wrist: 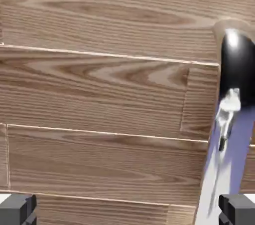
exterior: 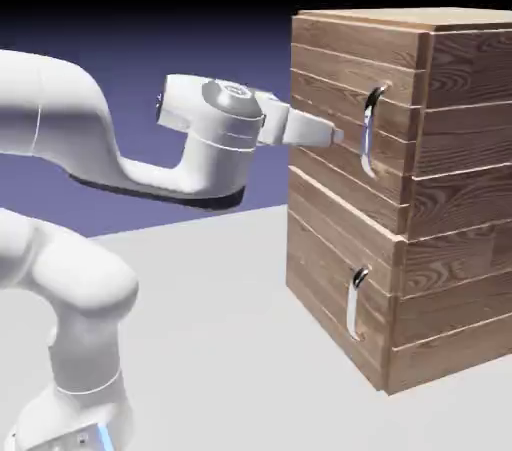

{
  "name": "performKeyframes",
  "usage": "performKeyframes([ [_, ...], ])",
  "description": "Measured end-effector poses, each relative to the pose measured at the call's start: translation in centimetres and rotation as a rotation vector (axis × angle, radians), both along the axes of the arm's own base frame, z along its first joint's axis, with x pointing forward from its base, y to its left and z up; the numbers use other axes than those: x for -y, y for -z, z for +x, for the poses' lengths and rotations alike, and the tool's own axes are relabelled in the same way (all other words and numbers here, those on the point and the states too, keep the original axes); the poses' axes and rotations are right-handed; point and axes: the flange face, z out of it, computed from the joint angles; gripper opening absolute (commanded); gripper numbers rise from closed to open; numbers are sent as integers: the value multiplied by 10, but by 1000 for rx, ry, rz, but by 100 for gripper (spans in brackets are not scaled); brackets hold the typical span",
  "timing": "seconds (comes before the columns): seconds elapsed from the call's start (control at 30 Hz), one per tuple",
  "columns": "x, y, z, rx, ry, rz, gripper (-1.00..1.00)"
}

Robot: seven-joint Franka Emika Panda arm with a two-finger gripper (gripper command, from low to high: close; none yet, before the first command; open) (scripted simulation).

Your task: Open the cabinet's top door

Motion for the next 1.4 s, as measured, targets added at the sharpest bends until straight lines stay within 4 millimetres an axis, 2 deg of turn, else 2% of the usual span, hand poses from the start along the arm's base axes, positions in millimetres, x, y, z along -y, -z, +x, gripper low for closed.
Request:
performKeyframes([
  [0.6,57,24,6,223,-40,83,0],
  [0.73,56,24,48,222,-40,84,0],
  [0.77,55,24,56,223,-40,83,-100],
  [0.83,55,24,56,223,-40,83,-100],
  [1.07,33,24,7,228,100,66,-100],
  [1.4,-11,24,-59,235,304,42,-100],
])
